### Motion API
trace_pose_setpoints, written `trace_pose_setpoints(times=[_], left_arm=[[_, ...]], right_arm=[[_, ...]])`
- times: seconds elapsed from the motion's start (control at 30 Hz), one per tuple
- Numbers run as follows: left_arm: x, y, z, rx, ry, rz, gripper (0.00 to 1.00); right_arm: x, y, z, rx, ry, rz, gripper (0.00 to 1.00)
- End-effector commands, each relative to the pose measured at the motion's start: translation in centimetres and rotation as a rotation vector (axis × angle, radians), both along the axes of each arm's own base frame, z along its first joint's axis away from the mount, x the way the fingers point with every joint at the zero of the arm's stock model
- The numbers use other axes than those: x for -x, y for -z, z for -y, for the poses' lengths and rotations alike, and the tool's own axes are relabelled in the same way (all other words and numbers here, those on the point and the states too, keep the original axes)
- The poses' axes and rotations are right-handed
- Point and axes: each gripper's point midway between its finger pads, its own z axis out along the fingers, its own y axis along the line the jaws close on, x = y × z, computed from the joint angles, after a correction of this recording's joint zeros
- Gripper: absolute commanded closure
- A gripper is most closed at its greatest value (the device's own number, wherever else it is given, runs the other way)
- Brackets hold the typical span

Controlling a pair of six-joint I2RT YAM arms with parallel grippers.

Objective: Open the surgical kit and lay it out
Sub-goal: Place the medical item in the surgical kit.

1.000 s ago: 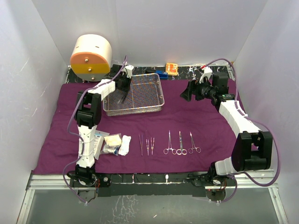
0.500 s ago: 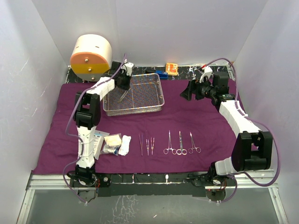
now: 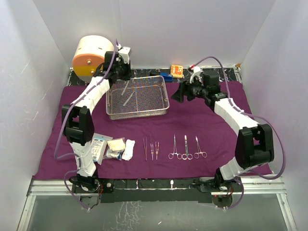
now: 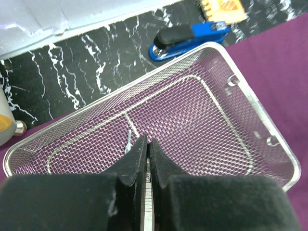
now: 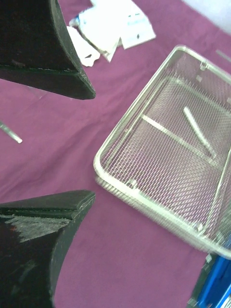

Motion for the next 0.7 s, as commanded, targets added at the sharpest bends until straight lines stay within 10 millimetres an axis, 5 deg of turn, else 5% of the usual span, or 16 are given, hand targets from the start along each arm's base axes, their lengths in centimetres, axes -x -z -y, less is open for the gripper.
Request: trace_pose_setpoints(times=[0.0,0.23,0.67], left_arm=[[2.4,-7.3,2.7,0.117,-0.006,0.097,1.0],[4.9,-10.5,6.7,0.154,-0.034,0.118,1.0],[6.7,-12.0,10.9,0.274,0.019,0.062,1.0]], right_arm=[[-1.6,-7.4,-5.3,-0.131,-0.096,0.184,0.28],[-1.6,-10.2,-11.0,-0.318,-0.171,0.096,0.32],[-2.5,-8.8,-12.1,-0.42,-0.106,-0.051,0.45]])
